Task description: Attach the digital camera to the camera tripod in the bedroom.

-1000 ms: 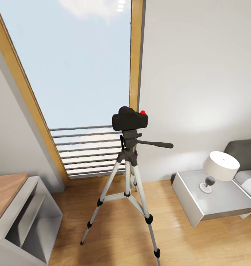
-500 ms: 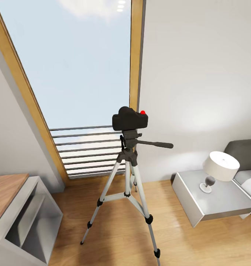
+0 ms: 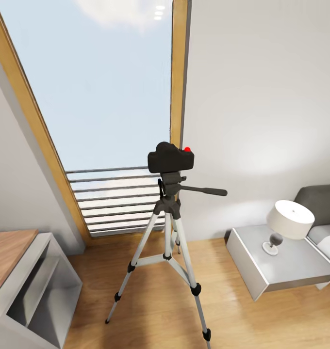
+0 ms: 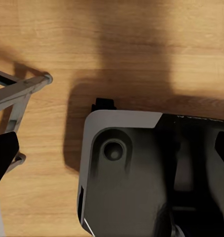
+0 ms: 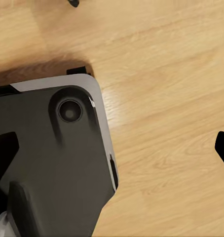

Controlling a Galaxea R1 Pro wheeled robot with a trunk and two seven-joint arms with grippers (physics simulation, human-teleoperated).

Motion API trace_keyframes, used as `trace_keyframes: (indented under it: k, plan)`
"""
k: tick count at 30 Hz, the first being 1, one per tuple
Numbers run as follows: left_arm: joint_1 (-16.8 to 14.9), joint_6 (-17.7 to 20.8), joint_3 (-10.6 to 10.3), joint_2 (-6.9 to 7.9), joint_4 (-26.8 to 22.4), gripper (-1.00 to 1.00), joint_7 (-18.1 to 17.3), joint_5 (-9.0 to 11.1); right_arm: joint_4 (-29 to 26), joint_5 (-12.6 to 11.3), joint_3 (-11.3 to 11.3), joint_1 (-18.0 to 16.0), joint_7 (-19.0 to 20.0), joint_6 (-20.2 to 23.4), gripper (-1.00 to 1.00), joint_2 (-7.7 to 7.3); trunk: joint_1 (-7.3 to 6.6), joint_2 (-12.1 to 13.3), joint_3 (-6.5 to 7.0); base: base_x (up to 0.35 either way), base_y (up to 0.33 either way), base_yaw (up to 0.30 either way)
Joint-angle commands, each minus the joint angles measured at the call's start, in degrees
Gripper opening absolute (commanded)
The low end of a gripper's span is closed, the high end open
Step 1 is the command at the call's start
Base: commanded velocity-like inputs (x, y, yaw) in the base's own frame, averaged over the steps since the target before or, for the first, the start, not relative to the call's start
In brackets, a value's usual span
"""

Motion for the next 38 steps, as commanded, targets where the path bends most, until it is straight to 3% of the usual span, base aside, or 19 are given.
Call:
trace_keyframes:
  k: [1, 17, 38]
  plan:
    - [0.0, 0.1, -0.5, 0.03, 0.0, 1.00, -0.2, 0.6, 0.2, -0.4, 0.3, -0.1, 0.0, -0.3, 1.00, 0.01, 0.03, -0.1, -0.02, 0.000, 0.000, 0.000]
    - [0.0, 0.1, -0.4, 0.03, 0.0, 1.00, -0.2, 0.5, 0.2, -0.3, 0.4, -0.1, 0.0, -0.2, 1.00, 0.02, 0.03, -0.1, 1.34, 0.000, 0.000, 0.000]
    - [0.0, 0.1, -0.5, 0.03, 0.0, 1.00, -0.2, 0.3, 0.1, -0.2, 0.3, -0.1, 0.0, 0.4, 1.00, 0.01, 0.03, -0.1, 1.39, 0.000, 0.000, 0.000]
